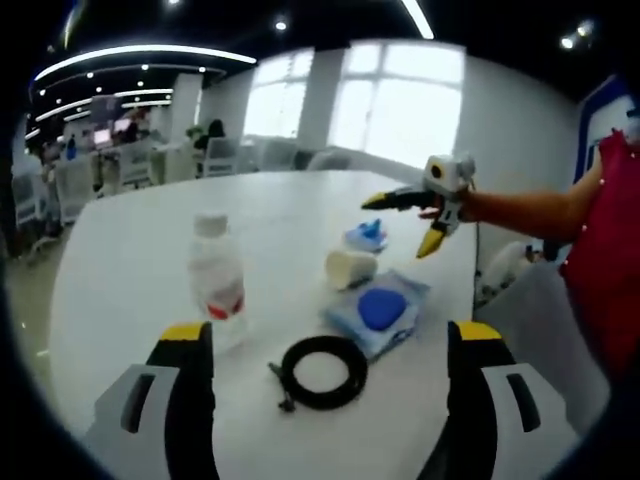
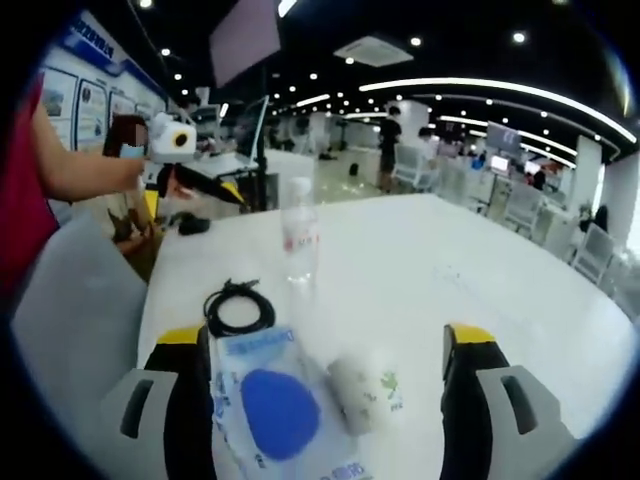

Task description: Arrange the tabletop items into an orderly group along one side of the table until the central work area is clear of visible clutter.

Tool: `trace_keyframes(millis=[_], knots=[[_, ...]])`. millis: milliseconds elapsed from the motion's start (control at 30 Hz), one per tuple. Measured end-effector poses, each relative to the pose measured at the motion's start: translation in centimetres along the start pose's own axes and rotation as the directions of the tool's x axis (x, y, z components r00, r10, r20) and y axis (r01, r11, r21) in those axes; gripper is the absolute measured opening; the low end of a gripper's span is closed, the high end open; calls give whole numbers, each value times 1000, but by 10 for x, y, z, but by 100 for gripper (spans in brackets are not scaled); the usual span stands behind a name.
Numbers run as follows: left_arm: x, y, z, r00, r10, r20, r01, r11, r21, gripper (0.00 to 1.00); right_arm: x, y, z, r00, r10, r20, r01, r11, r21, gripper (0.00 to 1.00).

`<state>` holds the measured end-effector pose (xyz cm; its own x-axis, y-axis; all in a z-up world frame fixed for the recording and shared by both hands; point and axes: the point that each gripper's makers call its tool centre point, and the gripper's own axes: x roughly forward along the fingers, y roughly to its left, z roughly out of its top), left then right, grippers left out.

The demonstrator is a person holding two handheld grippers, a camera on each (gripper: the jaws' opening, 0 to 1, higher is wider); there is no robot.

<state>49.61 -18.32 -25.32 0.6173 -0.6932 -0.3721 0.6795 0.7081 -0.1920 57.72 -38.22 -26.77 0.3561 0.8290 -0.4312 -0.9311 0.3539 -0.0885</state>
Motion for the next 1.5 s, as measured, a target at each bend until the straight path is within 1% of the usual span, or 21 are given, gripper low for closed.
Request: trace_keyframes(millis=[100, 200, 300, 433, 600, 733, 900, 1133, 1167, 1200, 1333, 1500], knots=[[1, -9, -2, 1000, -4, 14, 4, 1000, -16, 93, -7, 4, -7, 1000, -5, -7, 6, 1000, 9, 94], [0, -18, 0, 999, -7, 42, 8, 1000, -24, 93, -14, 10, -12, 1000, -8, -10, 8, 1000, 15, 94], [0, -25, -2, 999, -8, 52, 10, 999, -31, 93, -22, 13, -20, 1000, -18, -16, 19, 999, 27, 94], [2, -31, -9, 999, -11, 48, 14, 999, -44, 93, -35, 17, -31, 999, -39, -24, 40, 998, 47, 94], [6, -44, -9, 998, -29, 52, 32, 998, -45, 93, -47, 20, -43, 998, -52, -44, 54, 997, 58, 93], [13, -52, -11, 998, -49, 41, 51, 998, -41, 92, -48, 17, -45, 997, -60, -50, 63, 996, 65, 93], [15, -54, -8, 997, -59, 46, 61, 997, -39, 92, -39, 6, -42, 996, -55, -64, 59, 997, 55, 92], [16, -54, -12, 997, -65, 39, 67, 997, -45, 91, -12, -11, -37, 994, -26, -102, 29, 999, 32, 90], [15, -54, -12, 997, -63, 40, 65, 997, -48, 91, -10, -12, -37, 994, -23, -105, 26, 999, 31, 90], [15, -54, -12, 997, -62, 41, 64, 997, -48, 91, -3, -14, -38, 993, -9, -114, 13, 1000, 29, 90], [13, -52, -12, 997, -58, 43, 60, 997, -54, 91, 14, -19, -40, 990, 15, -139, -11, 1000, 23, 90], [15, -53, -11, 997, -59, 45, 61, 996, -57, 90, 34, -28, -46, 983, 43, -178, -39, 999, 23, 87]])
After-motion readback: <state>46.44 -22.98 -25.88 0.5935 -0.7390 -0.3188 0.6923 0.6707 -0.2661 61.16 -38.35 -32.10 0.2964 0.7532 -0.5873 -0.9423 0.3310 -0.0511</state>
